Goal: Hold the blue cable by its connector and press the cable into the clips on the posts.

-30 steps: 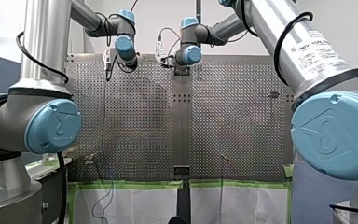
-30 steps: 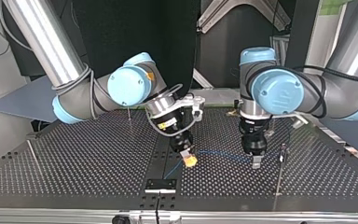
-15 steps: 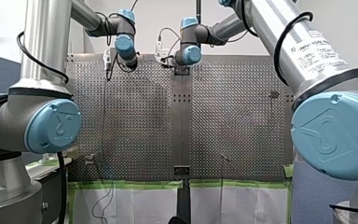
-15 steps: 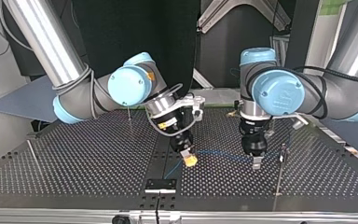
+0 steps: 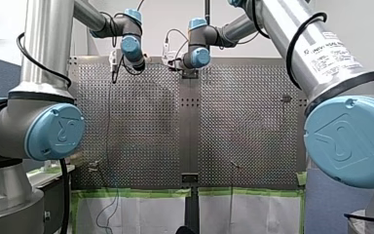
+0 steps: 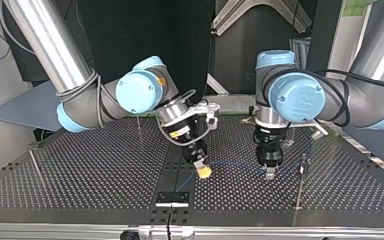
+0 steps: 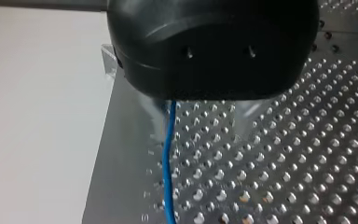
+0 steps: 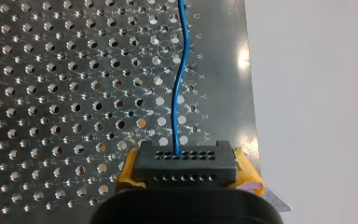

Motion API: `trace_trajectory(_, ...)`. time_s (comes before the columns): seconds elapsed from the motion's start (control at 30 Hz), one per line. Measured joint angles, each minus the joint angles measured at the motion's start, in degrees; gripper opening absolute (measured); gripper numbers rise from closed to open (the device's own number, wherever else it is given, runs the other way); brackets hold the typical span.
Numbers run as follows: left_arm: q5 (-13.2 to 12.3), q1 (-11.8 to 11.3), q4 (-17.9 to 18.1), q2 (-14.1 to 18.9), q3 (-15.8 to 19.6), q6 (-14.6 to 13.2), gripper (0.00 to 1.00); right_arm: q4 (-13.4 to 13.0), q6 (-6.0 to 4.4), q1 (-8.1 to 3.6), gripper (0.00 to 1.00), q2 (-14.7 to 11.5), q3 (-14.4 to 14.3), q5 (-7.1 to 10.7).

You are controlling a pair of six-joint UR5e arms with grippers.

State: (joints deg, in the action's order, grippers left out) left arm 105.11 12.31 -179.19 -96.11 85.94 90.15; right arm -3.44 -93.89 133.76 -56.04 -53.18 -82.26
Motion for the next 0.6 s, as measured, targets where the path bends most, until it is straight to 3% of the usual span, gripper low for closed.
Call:
trace_trajectory(0.27, -0.4, 0.7, 0.48, 0.01, 0.0, -0.41, 0.0, 0.02, 0.07, 0.0, 0.0, 0.0, 0.01, 0.01)
trace_trajectory(0.6, 3.32, 0.89, 0.13, -0.06, 0.29, 0.94, 0.0, 0.17, 0.09, -0.05, 0.0, 0.0, -0.04, 0.0)
